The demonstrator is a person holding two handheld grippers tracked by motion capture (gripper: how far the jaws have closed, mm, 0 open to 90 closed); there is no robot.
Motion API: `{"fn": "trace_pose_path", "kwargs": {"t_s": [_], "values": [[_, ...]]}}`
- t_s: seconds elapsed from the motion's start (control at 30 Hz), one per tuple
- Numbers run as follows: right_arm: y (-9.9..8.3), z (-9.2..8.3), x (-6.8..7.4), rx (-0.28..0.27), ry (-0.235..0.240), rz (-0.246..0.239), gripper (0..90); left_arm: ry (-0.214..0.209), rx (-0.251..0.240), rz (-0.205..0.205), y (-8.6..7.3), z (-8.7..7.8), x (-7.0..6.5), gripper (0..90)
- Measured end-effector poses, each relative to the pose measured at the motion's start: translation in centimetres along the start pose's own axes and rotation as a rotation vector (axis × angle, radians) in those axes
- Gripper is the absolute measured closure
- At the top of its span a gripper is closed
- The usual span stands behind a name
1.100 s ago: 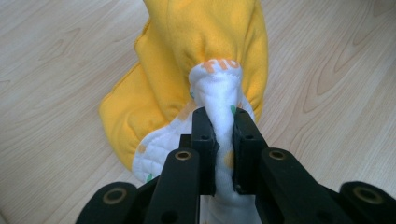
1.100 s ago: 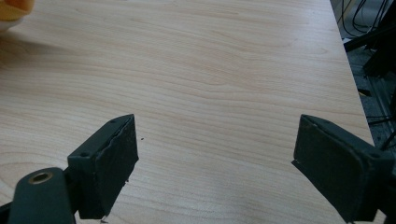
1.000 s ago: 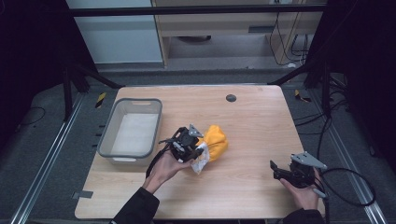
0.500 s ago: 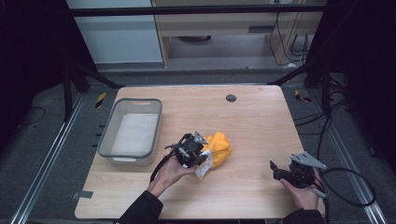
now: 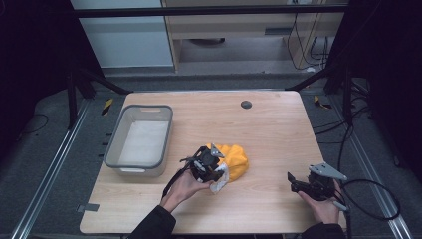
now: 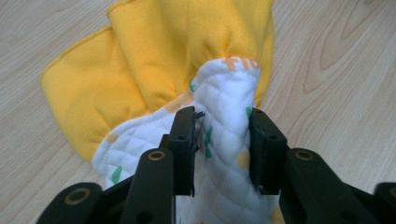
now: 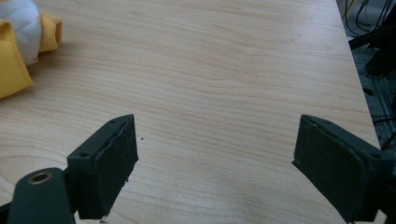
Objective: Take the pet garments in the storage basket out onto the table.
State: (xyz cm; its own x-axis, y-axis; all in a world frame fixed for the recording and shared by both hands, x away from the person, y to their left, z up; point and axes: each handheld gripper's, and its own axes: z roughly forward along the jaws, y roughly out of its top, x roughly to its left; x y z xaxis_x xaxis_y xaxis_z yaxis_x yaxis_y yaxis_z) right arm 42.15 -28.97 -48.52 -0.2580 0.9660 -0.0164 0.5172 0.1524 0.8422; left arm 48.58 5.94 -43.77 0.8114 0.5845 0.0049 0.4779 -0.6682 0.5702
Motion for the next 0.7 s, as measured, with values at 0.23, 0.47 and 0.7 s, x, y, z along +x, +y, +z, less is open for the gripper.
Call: {"fn": "trace_pose_path", "kwargs": {"t_s": [0.23,0.47,0.7], "values": [[0.0,0.0,0.0,0.001,0.000,-0.002,13.1,0.013,-0.029,0.013,-0.2,-0.4,0.0,52.8],[-0.1,0.1,0.0,0.004,0.002,0.002,12.5,0.000,-0.091,0.013,-0.2,-2.1,0.0,43.7],[-0.1,0.0,-0.1,0.001,0.002,-0.001,12.3,0.011,-0.148,0.014,-0.7,-4.2,0.4,37.4]]}}
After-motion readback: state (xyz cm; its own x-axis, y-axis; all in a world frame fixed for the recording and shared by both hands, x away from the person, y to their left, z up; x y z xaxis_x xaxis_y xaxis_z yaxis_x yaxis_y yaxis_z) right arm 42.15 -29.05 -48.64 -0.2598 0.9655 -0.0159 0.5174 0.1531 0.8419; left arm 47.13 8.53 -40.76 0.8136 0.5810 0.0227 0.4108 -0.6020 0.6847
